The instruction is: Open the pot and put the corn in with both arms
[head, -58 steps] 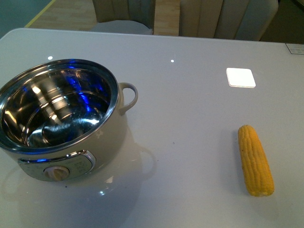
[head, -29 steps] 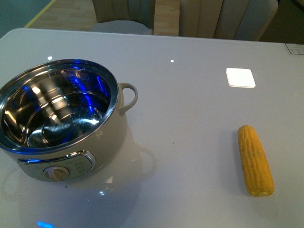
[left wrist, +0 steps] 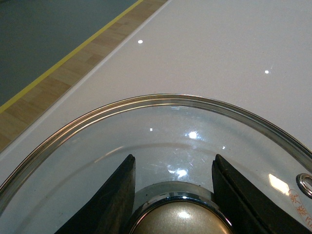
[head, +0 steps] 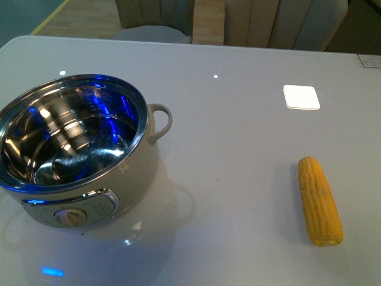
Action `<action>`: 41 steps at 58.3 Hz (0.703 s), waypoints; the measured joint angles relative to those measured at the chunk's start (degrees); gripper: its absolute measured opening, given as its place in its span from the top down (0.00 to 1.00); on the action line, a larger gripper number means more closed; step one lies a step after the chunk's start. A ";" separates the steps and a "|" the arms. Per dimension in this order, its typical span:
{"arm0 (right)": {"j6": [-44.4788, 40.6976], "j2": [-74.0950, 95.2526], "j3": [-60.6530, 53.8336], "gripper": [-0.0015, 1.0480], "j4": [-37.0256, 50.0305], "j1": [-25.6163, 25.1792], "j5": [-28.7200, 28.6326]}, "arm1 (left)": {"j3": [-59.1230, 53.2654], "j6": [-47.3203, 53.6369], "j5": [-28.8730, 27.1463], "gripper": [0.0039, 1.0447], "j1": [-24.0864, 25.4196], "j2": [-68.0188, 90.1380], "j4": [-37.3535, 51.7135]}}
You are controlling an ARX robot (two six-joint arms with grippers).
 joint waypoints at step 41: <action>0.00 0.00 0.00 0.08 0.00 0.00 0.00 | 1.49 -0.46 1.46 0.29 1.07 4.31 2.34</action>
